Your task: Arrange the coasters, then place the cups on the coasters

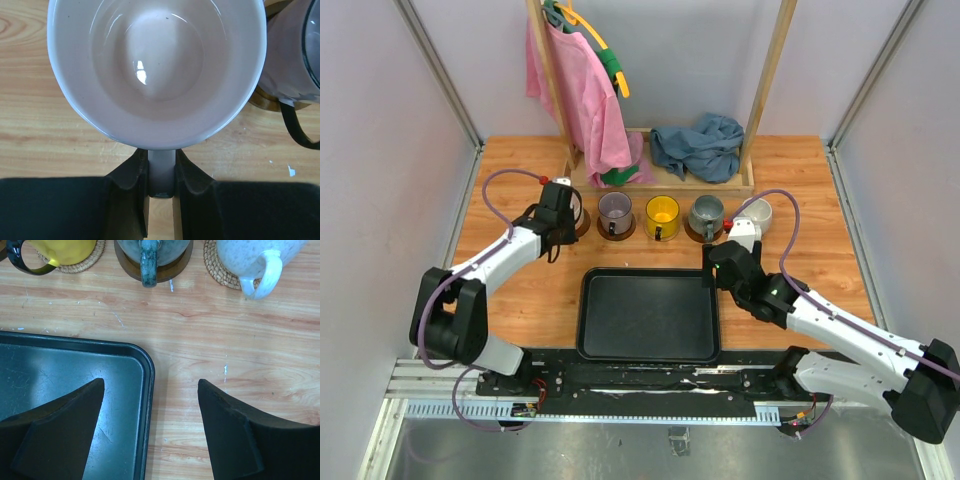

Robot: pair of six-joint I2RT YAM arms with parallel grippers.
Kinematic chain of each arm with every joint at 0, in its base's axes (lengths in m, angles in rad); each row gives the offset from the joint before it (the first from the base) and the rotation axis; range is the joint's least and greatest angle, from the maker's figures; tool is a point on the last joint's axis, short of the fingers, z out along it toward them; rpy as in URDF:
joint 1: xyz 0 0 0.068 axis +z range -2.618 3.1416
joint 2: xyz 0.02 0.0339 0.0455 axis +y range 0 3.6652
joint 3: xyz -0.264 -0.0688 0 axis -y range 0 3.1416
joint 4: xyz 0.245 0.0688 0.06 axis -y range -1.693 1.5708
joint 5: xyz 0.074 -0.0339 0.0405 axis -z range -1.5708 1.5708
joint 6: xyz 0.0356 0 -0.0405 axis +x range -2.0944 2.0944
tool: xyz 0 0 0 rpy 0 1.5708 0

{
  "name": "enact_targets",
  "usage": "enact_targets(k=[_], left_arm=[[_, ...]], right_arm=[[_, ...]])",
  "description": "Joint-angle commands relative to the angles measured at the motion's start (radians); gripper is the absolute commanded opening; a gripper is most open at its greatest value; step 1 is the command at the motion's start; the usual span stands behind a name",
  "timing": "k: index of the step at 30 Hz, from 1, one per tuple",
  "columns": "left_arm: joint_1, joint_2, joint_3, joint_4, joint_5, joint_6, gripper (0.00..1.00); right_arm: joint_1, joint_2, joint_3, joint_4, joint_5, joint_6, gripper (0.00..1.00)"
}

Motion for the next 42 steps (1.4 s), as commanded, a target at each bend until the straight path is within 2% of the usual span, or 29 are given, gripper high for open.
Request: enact_targets(k=[1,20,42], left_arm=[[0.028,0.050,0.070,0.101,0.030,0.054,0.01],[0.063,0.181,0.144,0.100,0.061,0.110,0.01],[0.076,0.171,0.085,0.106,0.088,0.104,0.01]], right_arm=[[-0.013,-0.014,0.001,0.002,0.017,-0.015,0.77],[-0.018,0.009,0.010,0.002,0.011,-0.006,0.77],[-0.018,0.037,0.026,-0.004,-0.014,0.001,0.77]])
